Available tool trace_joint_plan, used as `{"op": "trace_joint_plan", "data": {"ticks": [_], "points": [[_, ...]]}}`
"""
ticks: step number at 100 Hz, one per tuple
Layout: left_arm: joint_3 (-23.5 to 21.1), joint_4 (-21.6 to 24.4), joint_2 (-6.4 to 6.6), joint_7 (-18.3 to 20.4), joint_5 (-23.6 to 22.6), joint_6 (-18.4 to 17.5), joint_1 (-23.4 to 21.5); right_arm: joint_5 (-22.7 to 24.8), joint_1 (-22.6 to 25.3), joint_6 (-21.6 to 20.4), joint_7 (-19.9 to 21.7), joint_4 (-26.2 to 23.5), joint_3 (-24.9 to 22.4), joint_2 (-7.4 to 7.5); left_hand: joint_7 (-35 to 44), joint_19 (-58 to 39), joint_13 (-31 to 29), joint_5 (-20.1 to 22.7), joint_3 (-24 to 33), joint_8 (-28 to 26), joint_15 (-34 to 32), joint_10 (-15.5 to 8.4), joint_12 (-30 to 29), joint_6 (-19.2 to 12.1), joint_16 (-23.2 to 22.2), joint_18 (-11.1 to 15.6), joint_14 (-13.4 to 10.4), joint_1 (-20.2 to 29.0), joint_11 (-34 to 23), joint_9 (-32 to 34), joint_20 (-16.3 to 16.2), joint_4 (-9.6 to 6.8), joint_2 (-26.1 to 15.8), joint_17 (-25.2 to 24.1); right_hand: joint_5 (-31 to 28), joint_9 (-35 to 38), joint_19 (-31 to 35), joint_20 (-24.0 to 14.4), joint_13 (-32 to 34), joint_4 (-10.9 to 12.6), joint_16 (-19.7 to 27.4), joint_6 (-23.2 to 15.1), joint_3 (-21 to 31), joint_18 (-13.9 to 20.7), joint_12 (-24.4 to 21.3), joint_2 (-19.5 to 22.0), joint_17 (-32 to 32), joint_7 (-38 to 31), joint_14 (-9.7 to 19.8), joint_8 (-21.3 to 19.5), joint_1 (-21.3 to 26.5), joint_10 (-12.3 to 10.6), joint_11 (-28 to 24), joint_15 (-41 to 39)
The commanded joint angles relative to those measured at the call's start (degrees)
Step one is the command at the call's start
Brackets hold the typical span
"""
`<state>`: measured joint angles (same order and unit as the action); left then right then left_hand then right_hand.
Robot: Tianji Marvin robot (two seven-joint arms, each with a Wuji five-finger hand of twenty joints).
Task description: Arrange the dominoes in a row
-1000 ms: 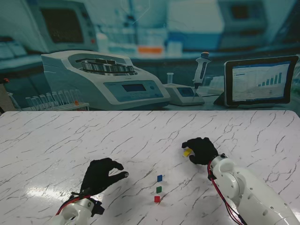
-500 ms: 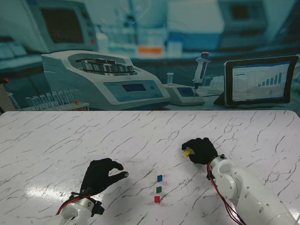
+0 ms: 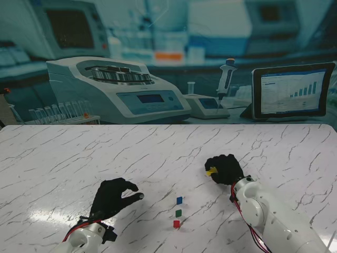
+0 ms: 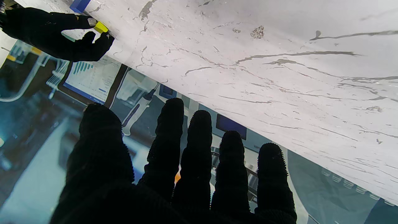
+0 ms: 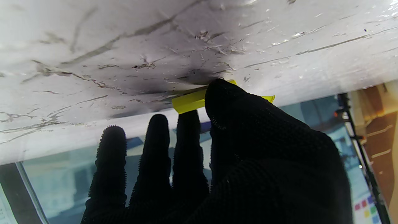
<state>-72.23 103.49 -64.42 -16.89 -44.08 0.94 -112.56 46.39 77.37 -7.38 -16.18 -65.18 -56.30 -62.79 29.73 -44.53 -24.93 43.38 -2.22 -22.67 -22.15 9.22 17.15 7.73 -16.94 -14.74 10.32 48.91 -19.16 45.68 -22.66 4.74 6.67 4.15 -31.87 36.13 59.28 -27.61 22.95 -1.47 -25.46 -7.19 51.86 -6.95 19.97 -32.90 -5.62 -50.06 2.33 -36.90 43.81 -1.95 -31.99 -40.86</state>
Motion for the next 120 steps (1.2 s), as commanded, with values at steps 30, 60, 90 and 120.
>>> {"op": "trace_joint_plan", "data": {"ticks": [30,60,90,120], "points": [[0.0,0.1,-0.34,0.4,0.6,-1.1,-0.5,-0.8,1.9,0.3,0.7,0.4,0.2,-0.64,0.8,-1.8,-0.9,1.1,-1.1,-0.9,-0.7,-1.2,0.8,-1.9,-1.1,-0.4,-1.2,-0.4,-1.1,1.3,-1.1,0.95,-1.5,-0.4,-2.0,2.9,2.8,1.1,-0.4,-4.7,-2.2,-2.0,1.8,-1.1,12.1,-1.9,0.0,-14.3,-3.9,-9.1,4.7,4.2,-12.7,-3.3],[-0.1,0.2,-0.36,0.5,0.8,-1.0,-0.7,-1.7,2.0,0.4,0.1,0.7,0.2,-0.97,0.9,-1.8,-0.9,1.2,-1.1,-0.8,-0.7,-1.2,0.8,-2.0,-1.1,-0.4,-1.2,0.2,-1.2,1.4,-1.1,1.00,-2.0,-0.5,-0.6,2.7,4.8,1.0,1.4,-5.1,-4.5,-1.8,3.5,-2.8,19.3,-2.3,-1.9,-17.4,-6.6,-13.2,5.3,6.5,-18.1,-6.1],[-0.1,0.3,-0.35,0.4,0.6,-0.9,-0.8,-2.4,2.3,0.4,-0.2,0.7,-0.1,-1.17,1.2,-1.9,-1.1,1.2,-1.2,-0.8,-0.9,-1.3,0.8,-2.1,-1.1,-0.4,-1.3,0.8,-1.3,1.5,-1.1,1.02,-1.8,-0.4,0.2,2.6,5.9,0.9,3.7,-5.4,-6.4,-2.3,4.5,-4.3,23.0,-2.7,-3.7,-17.7,-7.9,-14.4,6.0,7.8,-21.1,-8.0],[-0.2,0.3,-0.34,0.3,0.4,-0.8,-0.9,-2.7,2.4,-0.1,-0.4,0.7,-0.4,-1.26,1.7,-1.9,-1.2,1.1,-1.2,-0.9,-0.9,-1.5,0.8,-2.3,-1.1,-0.3,-1.4,1.3,-1.5,1.6,-1.1,1.01,-1.6,-0.3,2.4,0.6,5.2,1.3,2.5,-5.3,-6.9,-2.7,3.9,-4.7,22.2,-2.5,-2.9,-14.9,-8.7,-13.8,5.6,8.7,-19.5,-6.9]]}}
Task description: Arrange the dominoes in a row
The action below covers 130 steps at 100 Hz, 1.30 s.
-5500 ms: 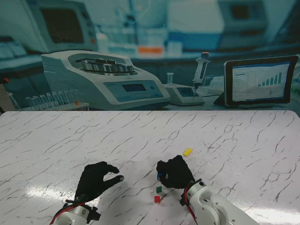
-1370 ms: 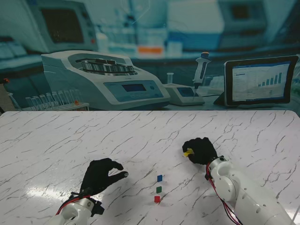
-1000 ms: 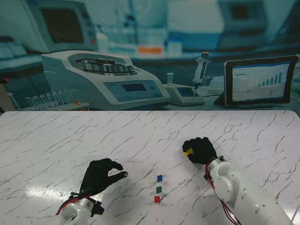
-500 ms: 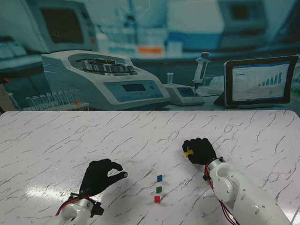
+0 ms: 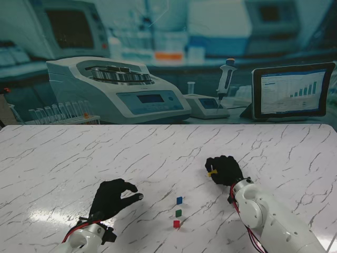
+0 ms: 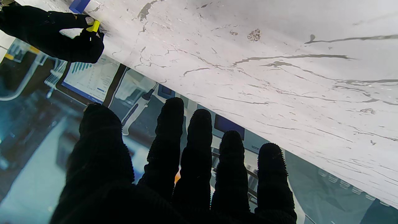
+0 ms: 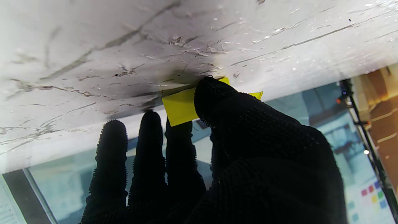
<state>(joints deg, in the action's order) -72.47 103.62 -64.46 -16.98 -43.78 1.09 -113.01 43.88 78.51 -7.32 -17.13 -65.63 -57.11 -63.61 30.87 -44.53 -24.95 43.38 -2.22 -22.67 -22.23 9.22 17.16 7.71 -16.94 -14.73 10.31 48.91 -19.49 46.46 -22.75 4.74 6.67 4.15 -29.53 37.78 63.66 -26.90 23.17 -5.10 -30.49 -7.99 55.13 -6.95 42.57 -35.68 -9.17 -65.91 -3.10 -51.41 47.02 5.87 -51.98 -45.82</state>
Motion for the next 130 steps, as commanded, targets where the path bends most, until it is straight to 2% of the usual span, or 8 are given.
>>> {"op": "trace_joint_plan", "data": {"ticks": [1,23,62,106,130], "points": [[0.1,0.2,-0.30,0.4,0.1,-0.9,-0.4,-0.2,1.3,-0.1,0.6,1.2,0.4,-0.43,0.5,-1.9,-1.2,1.1,-1.2,-0.9,-0.8,-1.4,0.8,-2.3,-1.1,-0.3,-1.4,1.3,-1.1,0.8,-1.0,1.01,-1.6,-0.3,0.0,-1.1,0.8,0.6,2.2,-1.7,-1.9,-1.9,0.6,-4.7,-0.5,0.3,0.8,1.0,-3.3,0.7,2.4,0.9,0.6,-1.9],[0.0,0.3,-0.31,0.4,0.2,-0.7,-0.6,0.1,1.7,-0.4,1.3,0.5,-0.2,-0.21,0.7,-1.9,-1.2,1.0,-1.2,-0.8,-0.8,-1.6,0.8,-2.4,-1.1,-0.3,-1.4,1.5,-1.2,0.8,-1.0,0.99,-1.4,-0.3,0.5,-3.5,-0.5,1.1,-0.1,-1.2,-1.5,-2.1,-0.5,-5.0,-2.5,0.9,2.7,1.5,-4.2,0.6,1.6,2.5,3.0,-0.1],[0.1,0.4,-0.35,0.6,0.6,-0.4,-0.8,1.2,2.5,-1.1,2.0,-1.1,-1.6,0.17,0.9,-1.8,-1.2,1.0,-1.2,-0.7,-0.9,-1.5,0.8,-2.4,-1.0,-0.3,-1.4,1.5,-1.2,0.8,-1.0,0.96,-1.4,-0.3,1.9,-6.3,-1.9,1.5,-2.7,-0.7,-0.7,-2.3,-1.8,-4.9,-5.1,1.6,4.7,3.4,-4.7,1.1,1.1,3.7,5.9,2.1],[0.2,0.3,-0.37,0.5,0.6,-0.4,-0.9,1.4,2.4,-1.5,1.9,-1.1,-1.8,0.20,1.0,-1.8,-1.2,1.0,-1.3,-0.6,-0.9,-1.6,0.8,-2.5,-1.1,-0.3,-1.4,1.3,-1.2,0.8,-1.0,0.96,-1.4,-0.3,3.3,-7.7,-2.7,1.6,-4.0,0.0,0.1,-0.3,-2.8,-4.9,-7.7,2.4,5.5,7.6,-4.8,3.0,0.5,4.0,7.7,3.5],[0.2,0.2,-0.40,0.3,0.8,-0.7,-0.8,0.7,1.6,-0.8,2.5,-0.2,-1.2,0.14,1.0,-1.9,-1.2,1.0,-1.4,-0.6,-0.9,-1.6,0.8,-2.4,-1.1,-0.3,-1.3,0.7,-1.2,0.8,-1.0,0.94,-1.2,-0.3,2.0,-6.8,-2.6,1.3,-3.2,0.6,0.0,2.1,-3.2,-4.7,-8.3,2.9,5.1,12.7,-4.2,6.3,-0.6,3.4,7.2,3.4]]}}
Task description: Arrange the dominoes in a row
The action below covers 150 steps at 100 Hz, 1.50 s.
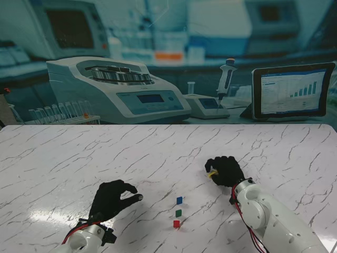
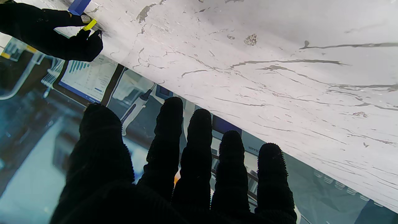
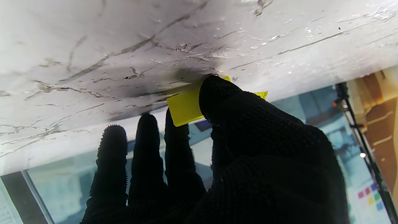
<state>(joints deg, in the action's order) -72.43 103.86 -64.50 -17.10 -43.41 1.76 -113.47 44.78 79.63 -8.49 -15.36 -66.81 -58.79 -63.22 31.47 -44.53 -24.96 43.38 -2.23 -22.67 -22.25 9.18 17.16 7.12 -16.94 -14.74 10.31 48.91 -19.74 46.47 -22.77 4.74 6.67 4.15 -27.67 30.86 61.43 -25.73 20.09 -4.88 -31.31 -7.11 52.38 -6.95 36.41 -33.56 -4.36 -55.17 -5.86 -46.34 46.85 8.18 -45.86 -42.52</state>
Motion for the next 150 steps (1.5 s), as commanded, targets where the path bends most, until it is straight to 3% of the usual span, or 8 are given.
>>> {"op": "trace_joint_plan", "data": {"ticks": [1,48,89,150], "points": [[0.1,-0.1,-0.36,0.4,0.4,-1.4,-0.4,-0.2,0.4,0.4,0.8,1.0,0.5,-0.25,0.4,-1.9,-1.2,0.9,-1.4,-0.6,-0.9,-1.5,0.8,-1.8,-1.1,-0.3,-1.3,0.7,-0.9,0.8,-1.0,0.93,-1.1,-0.3,-0.1,0.1,-0.4,0.2,-0.2,0.4,0.9,1.2,-0.5,-4.7,-2.2,0.7,0.3,1.9,-1.5,1.3,-0.4,1.1,1.1,0.1],[0.0,-0.3,-0.48,-0.1,0.7,-1.6,-0.5,-0.6,0.0,0.8,2.2,1.5,1.2,-0.10,0.3,-1.9,-1.2,1.1,-1.3,-0.6,-1.0,-1.5,0.8,-1.8,-1.1,-0.2,-1.3,0.0,-0.9,0.8,-1.0,0.90,-1.1,-0.2,-7.2,0.0,-2.4,0.3,0.3,1.4,0.7,-0.9,-2.2,-4.4,-2.9,1.6,1.5,-0.8,-0.7,2.6,-2.9,0.0,1.9,0.2],[-0.1,-0.3,-0.50,-0.2,0.8,-1.6,-0.6,-0.4,0.4,-0.2,1.1,1.2,1.0,-0.22,0.1,-2.0,-1.2,1.0,-1.3,-0.6,-1.0,-1.1,0.8,-1.3,-1.1,-0.2,-1.1,-0.2,-0.9,0.7,-1.1,0.91,-0.9,-0.2,-9.4,-1.4,-4.7,-1.1,-0.5,3.9,0.6,-5.5,3.5,-4.4,-3.4,-1.7,2.2,-2.7,-0.5,0.6,-6.0,-0.1,3.5,1.5],[0.0,-0.6,-0.52,-0.3,0.9,-1.8,-0.5,3.5,3.0,1.4,1.4,-5.9,-2.1,0.32,-0.8,-2.0,-1.0,0.9,-1.2,-0.5,-0.9,-0.6,0.8,-0.7,-1.2,-0.3,-0.8,-0.4,-0.7,0.3,-1.1,0.93,-0.9,-0.3,-10.6,-8.6,-7.4,-2.2,-7.7,4.9,1.2,-9.1,3.4,-3.7,-3.7,-2.2,7.3,-0.3,0.5,0.0,-8.5,0.5,5.5,3.2]]}}
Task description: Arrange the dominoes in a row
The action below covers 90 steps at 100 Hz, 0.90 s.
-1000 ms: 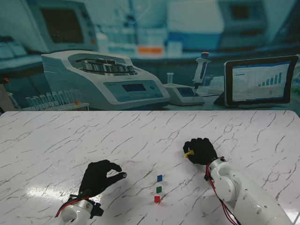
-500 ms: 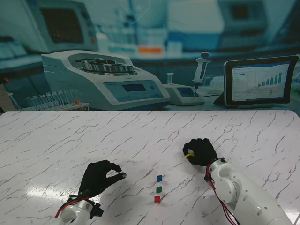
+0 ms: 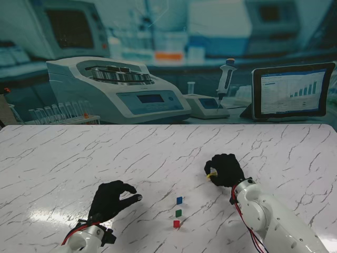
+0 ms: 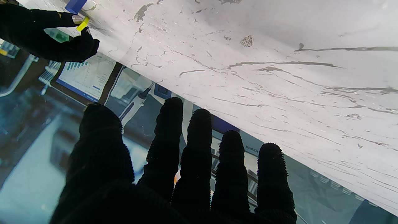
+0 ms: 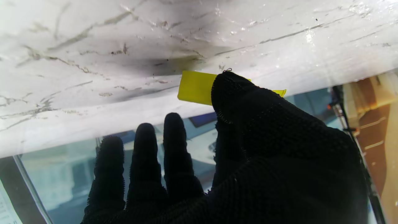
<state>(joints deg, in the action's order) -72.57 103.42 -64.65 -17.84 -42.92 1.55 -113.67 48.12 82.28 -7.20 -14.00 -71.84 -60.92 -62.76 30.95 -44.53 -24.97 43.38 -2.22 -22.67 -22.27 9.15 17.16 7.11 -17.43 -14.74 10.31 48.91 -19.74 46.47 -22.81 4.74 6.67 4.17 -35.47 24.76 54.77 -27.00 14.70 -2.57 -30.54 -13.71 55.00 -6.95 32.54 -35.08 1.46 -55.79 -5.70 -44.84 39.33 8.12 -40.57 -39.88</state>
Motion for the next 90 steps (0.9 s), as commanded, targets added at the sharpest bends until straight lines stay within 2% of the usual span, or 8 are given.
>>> {"op": "trace_joint_plan", "data": {"ticks": [1,14,24,34,41,54,76,90], "points": [[0.2,-0.2,-0.38,0.4,0.4,-1.6,-0.3,0.1,0.4,0.2,0.1,-0.9,0.0,-0.14,-0.3,-2.0,-0.9,0.9,-1.2,-0.5,-0.8,-0.5,0.8,-0.7,-0.7,-0.3,-0.8,-0.4,-0.7,0.3,-1.0,0.92,-0.9,-0.3,-2.9,-2.6,-0.7,-1.0,-2.5,2.6,0.4,-2.5,0.8,-3.7,0.2,-0.7,1.6,0.3,0.3,-1.5,-0.9,0.6,0.3,0.6],[0.2,-0.2,-0.40,0.3,0.4,-1.6,-0.3,0.5,0.9,0.2,0.2,-1.9,-0.5,-0.08,-0.2,-2.1,-1.1,1.1,-1.2,-0.6,-0.9,-0.5,0.8,-0.7,-0.7,-0.4,-0.7,-0.5,-0.8,0.5,-1.1,0.93,-0.9,-0.3,-3.5,-3.6,-0.1,-1.5,-4.1,2.5,0.3,-2.6,1.3,-3.2,1.1,-1.5,2.5,0.6,0.7,-1.3,-1.1,0.5,-1.1,-1.3],[0.2,-0.3,-0.41,0.2,0.4,-1.7,-0.3,0.9,1.1,0.1,-0.2,-2.2,-0.6,-0.08,-0.1,-2.1,-1.3,1.1,-1.2,-0.8,-1.1,-0.5,0.9,-0.7,-0.8,-0.4,-0.6,-0.4,-0.8,0.6,-1.1,0.93,-0.8,-0.2,-4.1,-2.9,1.4,-2.0,-3.5,2.2,-1.4,-2.2,2.0,-2.7,4.8,-2.3,2.3,0.4,0.8,-0.6,-1.2,-0.2,-6.1,-5.8],[0.2,-0.3,-0.41,0.1,0.3,-1.7,-0.3,1.0,1.3,-0.1,-0.4,-2.5,-0.8,-0.10,0.1,-2.2,-1.4,1.2,-1.2,-0.9,-1.1,-0.5,0.9,-0.7,-0.9,-0.4,-0.5,-0.4,-0.9,0.6,-1.1,0.92,-0.8,-0.2,-4.2,4.3,3.2,-2.0,0.9,2.1,-4.1,-1.4,2.5,-2.8,10.8,-2.5,1.6,0.0,1.7,-0.2,-1.1,-2.9,-13.3,-11.2],[0.2,-0.4,-0.43,0.1,0.4,-1.7,-0.3,0.8,1.4,-0.2,-0.6,-2.5,-0.8,-0.17,0.1,-2.2,-1.4,1.2,-1.2,-0.9,-1.1,-0.5,0.9,-0.7,-1.0,-0.4,-0.6,-0.4,-0.9,0.6,-1.1,0.93,-0.9,-0.2,-3.6,12.1,4.4,-1.6,4.6,2.6,-5.4,-0.8,2.5,-2.8,14.7,-1.8,0.9,-0.5,2.5,-0.7,-1.0,-5.2,-14.2,-13.0],[0.2,-0.4,-0.44,-0.1,0.3,-1.7,-0.3,0.2,1.5,-0.4,-1.1,-2.5,-0.7,-0.38,0.2,-2.3,-1.5,1.2,-1.2,-0.9,-1.1,-0.6,1.0,-0.7,-1.0,-0.5,-0.5,-0.3,-0.9,0.6,-1.2,0.92,-0.8,-0.2,-2.3,24.0,7.0,-1.6,11.7,4.0,-6.0,1.3,2.4,-2.3,12.1,-0.4,-0.4,-1.6,4.1,-1.7,-1.0,-7.8,-13.5,-13.7],[0.1,-0.5,-0.46,-0.2,0.4,-1.8,-0.4,-0.1,2.3,-0.6,-2.0,-3.6,-0.7,-0.63,0.2,-2.3,-1.4,1.1,-1.2,-0.9,-1.0,-0.6,1.0,-0.7,-1.1,-0.4,-0.6,-0.4,-0.9,0.6,-1.2,0.92,-0.9,-0.3,-0.9,29.1,10.7,-1.2,16.9,5.7,-6.0,3.9,2.2,-1.6,7.1,0.9,-2.0,-3.5,4.3,-1.8,-0.9,-8.4,-12.4,-13.5],[0.0,-0.5,-0.48,-0.4,0.3,-1.9,-0.5,-0.6,2.9,-0.7,-2.3,-4.7,-0.8,-0.80,0.1,-2.3,-1.2,1.1,-1.2,-0.9,-0.9,-0.6,1.0,-0.8,-1.1,-0.5,-0.6,-0.4,-0.9,0.6,-1.2,0.91,-0.9,-0.3,0.9,31.5,12.1,-0.2,20.4,8.4,-4.6,7.4,2.8,-0.9,2.0,2.0,-2.7,-5.8,5.1,-2.3,-1.9,-9.1,-12.3,-11.5]]}}
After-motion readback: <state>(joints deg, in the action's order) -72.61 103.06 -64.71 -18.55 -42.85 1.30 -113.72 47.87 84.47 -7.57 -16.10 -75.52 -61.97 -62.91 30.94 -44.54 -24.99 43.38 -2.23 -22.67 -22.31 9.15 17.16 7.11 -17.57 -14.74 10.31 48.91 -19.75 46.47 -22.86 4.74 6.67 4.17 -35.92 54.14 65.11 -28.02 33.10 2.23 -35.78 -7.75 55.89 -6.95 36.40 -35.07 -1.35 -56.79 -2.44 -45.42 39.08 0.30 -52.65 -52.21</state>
